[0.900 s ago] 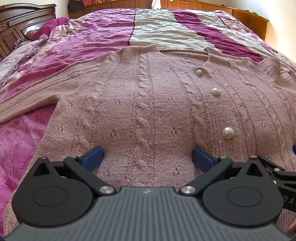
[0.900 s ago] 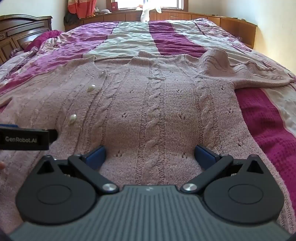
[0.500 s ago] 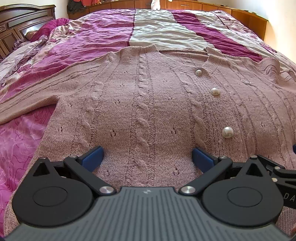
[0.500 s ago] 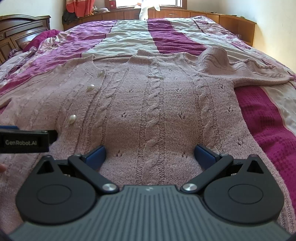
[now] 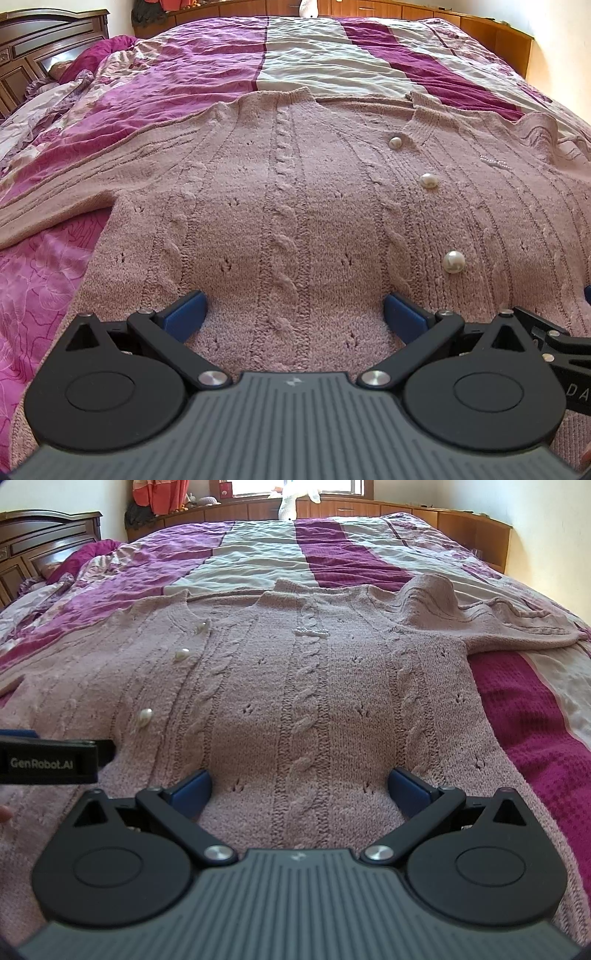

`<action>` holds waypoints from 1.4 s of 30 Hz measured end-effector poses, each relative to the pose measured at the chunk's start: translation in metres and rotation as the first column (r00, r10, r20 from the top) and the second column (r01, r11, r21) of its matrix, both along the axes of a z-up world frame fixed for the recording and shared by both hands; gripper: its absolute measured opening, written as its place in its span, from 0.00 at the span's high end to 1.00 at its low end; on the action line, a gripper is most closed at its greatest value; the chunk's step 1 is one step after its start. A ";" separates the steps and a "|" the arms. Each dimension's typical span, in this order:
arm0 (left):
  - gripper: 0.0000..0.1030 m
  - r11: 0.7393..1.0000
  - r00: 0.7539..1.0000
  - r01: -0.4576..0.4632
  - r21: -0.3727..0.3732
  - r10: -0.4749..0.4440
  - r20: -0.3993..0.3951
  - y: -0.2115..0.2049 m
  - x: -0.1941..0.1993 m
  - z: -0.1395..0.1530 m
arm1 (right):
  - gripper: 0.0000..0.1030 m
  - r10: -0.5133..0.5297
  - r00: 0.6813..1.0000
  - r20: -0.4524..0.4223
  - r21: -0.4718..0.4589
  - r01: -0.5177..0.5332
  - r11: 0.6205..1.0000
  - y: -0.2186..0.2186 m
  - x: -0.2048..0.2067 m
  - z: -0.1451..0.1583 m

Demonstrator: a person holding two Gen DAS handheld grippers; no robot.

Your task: Fold small clothes

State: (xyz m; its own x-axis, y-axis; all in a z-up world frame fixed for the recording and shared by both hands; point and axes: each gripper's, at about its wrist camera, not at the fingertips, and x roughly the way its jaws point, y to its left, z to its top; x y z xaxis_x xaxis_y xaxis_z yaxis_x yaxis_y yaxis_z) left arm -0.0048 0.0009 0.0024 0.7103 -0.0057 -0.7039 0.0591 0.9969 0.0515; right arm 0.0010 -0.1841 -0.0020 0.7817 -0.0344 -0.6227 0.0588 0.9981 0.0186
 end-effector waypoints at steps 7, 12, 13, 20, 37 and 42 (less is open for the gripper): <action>0.00 1.000 1.000 0.003 0.001 -0.003 -0.015 0.001 0.004 -0.001 | 0.00 0.000 1.000 0.001 0.000 0.000 1.000 0.000 -0.001 0.000; 0.00 1.000 1.000 0.003 0.003 -0.003 -0.013 0.000 0.004 -0.002 | 0.00 -0.001 1.000 0.001 -0.003 0.001 1.000 0.000 -0.001 0.000; 0.00 1.000 1.000 0.003 0.003 -0.003 -0.014 0.000 0.004 -0.002 | 0.00 -0.001 1.000 0.000 -0.005 0.001 1.000 0.000 -0.001 0.000; 0.00 1.000 1.000 -0.005 0.002 0.005 -0.021 0.000 0.006 -0.002 | 0.00 -0.003 1.000 -0.001 -0.017 0.003 1.000 0.003 -0.001 0.002; 0.00 1.000 0.995 -0.012 0.006 0.012 -0.095 -0.002 0.017 0.002 | 0.00 -0.006 1.000 -0.014 0.003 0.006 1.000 0.000 0.001 0.002; 0.00 1.000 0.995 -0.010 0.007 0.011 -0.103 -0.001 0.017 0.003 | 0.00 -0.005 1.000 -0.021 0.007 0.005 1.000 -0.001 0.002 0.002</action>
